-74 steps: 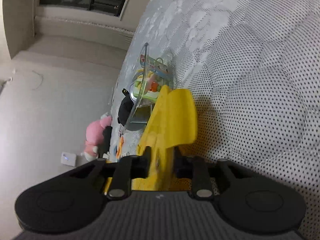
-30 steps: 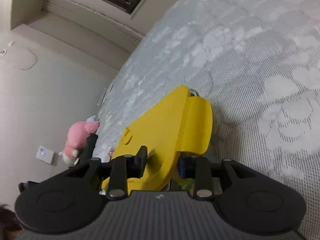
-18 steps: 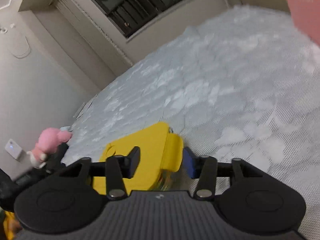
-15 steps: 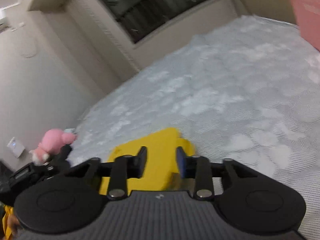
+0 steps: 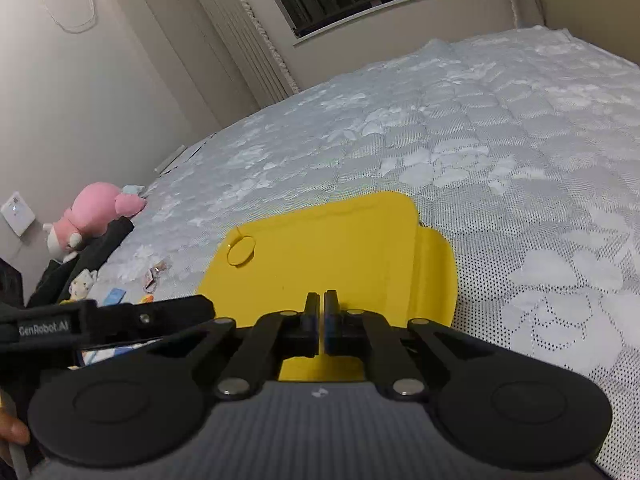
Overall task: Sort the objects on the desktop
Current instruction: 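Lower the yellow lid onto the glass container with both grippers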
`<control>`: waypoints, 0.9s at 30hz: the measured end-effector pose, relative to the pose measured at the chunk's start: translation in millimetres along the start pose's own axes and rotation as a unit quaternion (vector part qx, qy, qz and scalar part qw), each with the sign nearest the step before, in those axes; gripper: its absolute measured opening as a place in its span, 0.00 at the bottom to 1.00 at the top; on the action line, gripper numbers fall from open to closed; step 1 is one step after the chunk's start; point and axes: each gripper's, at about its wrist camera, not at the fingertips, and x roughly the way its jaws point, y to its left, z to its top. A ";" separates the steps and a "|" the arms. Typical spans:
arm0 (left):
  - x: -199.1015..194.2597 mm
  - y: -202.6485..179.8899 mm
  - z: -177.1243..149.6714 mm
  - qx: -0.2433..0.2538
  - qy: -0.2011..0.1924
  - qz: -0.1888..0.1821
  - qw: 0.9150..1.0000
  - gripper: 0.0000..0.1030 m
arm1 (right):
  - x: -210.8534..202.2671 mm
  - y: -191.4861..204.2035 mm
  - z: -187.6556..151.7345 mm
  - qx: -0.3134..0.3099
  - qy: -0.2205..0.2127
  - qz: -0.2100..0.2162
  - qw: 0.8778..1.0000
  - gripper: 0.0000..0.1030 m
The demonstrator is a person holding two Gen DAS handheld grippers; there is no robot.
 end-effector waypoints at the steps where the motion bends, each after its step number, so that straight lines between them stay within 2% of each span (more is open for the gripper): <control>1: 1.2 -2.2 -0.4 0.005 -0.003 0.005 1.000 0.83 | -1.0 1.2 -0.1 -0.006 -0.003 -0.002 1.000 0.00; 7: 6.1 -17.2 -6.4 0.036 -0.019 0.040 0.998 0.85 | -4.6 6.8 -7.3 -0.027 -0.022 -0.011 0.999 0.00; 12: 5.6 -26.7 -7.0 0.042 -0.024 0.059 0.997 0.84 | -8.0 13.9 -6.6 -0.028 -0.017 -0.029 0.999 0.01; 14: 1.7 -24.6 -3.6 0.026 -0.022 0.046 0.998 0.82 | -10.5 15.3 -5.6 -0.031 -0.019 -0.034 0.999 0.08; 17: -5.4 -21.2 2.0 0.003 -0.018 0.020 1.000 0.79 | -15.7 13.1 -0.1 -0.032 -0.040 -0.042 0.998 0.11; 20: -4.6 -26.1 8.2 0.013 -0.017 0.023 1.000 0.74 | -14.0 7.9 12.4 -0.019 -0.045 -0.037 0.998 0.11; 23: 6.6 -23.7 11.7 0.008 0.011 0.021 1.000 0.65 | -3.1 6.8 21.0 -0.012 -0.031 -0.027 0.999 0.12; 27: 11.0 -10.9 10.5 -0.006 0.014 0.003 1.000 0.63 | 13.3 7.8 18.3 -0.019 -0.014 -0.037 0.999 0.09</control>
